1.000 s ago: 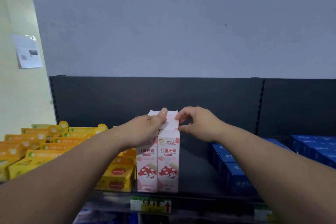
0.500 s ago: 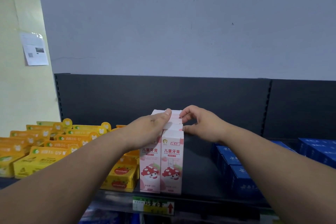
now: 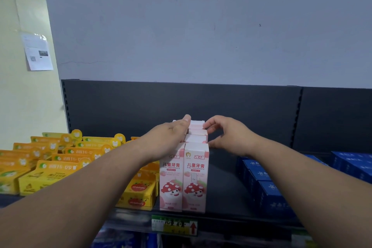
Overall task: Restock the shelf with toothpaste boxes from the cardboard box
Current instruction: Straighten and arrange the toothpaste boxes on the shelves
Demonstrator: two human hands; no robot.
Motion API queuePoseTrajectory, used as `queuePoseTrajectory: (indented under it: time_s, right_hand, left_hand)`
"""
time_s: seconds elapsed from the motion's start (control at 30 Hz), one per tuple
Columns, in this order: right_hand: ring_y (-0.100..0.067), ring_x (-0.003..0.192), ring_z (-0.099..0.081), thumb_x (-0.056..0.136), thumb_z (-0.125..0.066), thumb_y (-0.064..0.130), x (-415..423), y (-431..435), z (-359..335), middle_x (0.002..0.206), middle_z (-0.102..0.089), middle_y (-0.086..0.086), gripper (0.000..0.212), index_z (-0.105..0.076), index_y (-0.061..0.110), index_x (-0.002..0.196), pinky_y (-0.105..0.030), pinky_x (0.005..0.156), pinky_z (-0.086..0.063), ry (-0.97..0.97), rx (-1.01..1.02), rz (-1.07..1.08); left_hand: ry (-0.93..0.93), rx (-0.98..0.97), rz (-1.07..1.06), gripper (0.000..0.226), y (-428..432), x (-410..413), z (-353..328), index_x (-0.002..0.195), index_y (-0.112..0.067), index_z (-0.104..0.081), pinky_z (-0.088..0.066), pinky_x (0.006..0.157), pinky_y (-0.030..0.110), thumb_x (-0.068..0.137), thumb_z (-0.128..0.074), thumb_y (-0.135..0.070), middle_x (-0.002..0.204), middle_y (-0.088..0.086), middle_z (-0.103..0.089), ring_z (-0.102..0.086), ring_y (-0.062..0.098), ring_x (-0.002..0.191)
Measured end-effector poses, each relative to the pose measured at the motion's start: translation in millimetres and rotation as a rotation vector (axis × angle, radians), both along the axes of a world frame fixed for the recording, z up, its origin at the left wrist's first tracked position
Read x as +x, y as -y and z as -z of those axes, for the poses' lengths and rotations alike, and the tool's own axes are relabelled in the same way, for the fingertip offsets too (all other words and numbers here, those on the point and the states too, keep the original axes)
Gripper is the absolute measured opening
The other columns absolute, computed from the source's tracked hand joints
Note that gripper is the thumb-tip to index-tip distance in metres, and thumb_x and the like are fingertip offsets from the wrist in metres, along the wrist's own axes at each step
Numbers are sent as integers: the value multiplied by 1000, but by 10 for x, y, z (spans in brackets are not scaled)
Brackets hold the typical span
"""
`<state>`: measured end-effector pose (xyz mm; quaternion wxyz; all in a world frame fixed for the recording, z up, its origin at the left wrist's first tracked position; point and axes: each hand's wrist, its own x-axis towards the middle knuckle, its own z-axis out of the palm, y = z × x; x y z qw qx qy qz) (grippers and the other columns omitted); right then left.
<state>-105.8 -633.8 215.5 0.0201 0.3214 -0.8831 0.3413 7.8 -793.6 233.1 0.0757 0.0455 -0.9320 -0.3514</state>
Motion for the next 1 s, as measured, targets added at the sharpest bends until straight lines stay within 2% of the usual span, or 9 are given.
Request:
queuePoseTrajectory:
  time_s: [0.17,0.33,0.37,0.4,0.43,0.57,0.77,0.9,1.0]
  right_hand:
    - [-9,90,-62,85,-69,11,17,-71,-24,111,-59,13,43,-54,35,118,-22,64,-52,48,-10,57]
    - [-12,112,-56,98,-50,30,121,37,53,120,-58,11,37,-52,16,132,-32,106,-41,430,-453,135]
    - [-6,103,-57,100,-47,30,227,105,29,102,-61,16,13,-49,20,92,-29,102,-39,512,-530,111]
    - [-4,94,-59,102,-46,29,210,140,59,94,-62,19,26,-40,25,127,-29,99,-39,569,-551,70]
    - [-6,87,-63,102,-45,29,258,212,61,85,-69,12,24,-66,18,106,-30,96,-43,637,-595,42]
    - [-27,91,-73,99,-45,16,253,372,140,99,-75,-10,38,-50,15,137,-40,85,-57,715,-577,17]
    - [-28,87,-73,95,-44,17,233,459,134,98,-75,-10,46,-39,21,141,-35,72,-54,650,-413,47]
    - [-30,97,-71,91,-49,20,253,416,68,97,-72,-3,69,-21,30,153,-43,96,-52,545,-390,50]
    - [-24,95,-72,91,-50,21,329,375,31,111,-69,-3,62,-32,35,148,-43,102,-48,511,-368,5]
  left_hand:
    - [-127,120,-76,48,44,5,-10,138,-22,-40,-36,64,17,104,-14,-43,123,4,-59,-47,4,79]
    - [-83,602,-181,39,173,-45,75,99,-22,-46,-45,69,26,99,-26,-56,52,-8,-63,-69,19,75]
    - [-52,642,-178,44,186,-74,94,94,-18,-48,-47,67,28,98,-28,-57,64,-3,-69,-72,25,81]
    - [-23,661,-171,48,183,-85,103,90,-15,-51,-47,62,27,97,-30,-57,75,4,-72,-72,27,80]
    - [-5,676,-153,50,182,-93,107,89,-14,-54,-45,58,25,97,-31,-58,79,7,-71,-72,26,75]
    - [81,699,-99,50,157,-124,107,107,-10,-57,-44,57,25,97,-35,-55,73,9,-66,-70,25,68]
    - [70,134,-53,47,158,-103,72,149,-17,-25,-52,76,25,104,-33,-28,119,11,-58,-64,24,100]
    - [29,-550,50,62,159,-63,-50,153,-17,-9,-28,112,32,101,-43,-19,161,4,-6,-16,23,146]
    - [17,-657,136,63,146,-68,-27,152,-15,-14,-18,117,34,99,-47,-16,162,1,1,4,19,148]
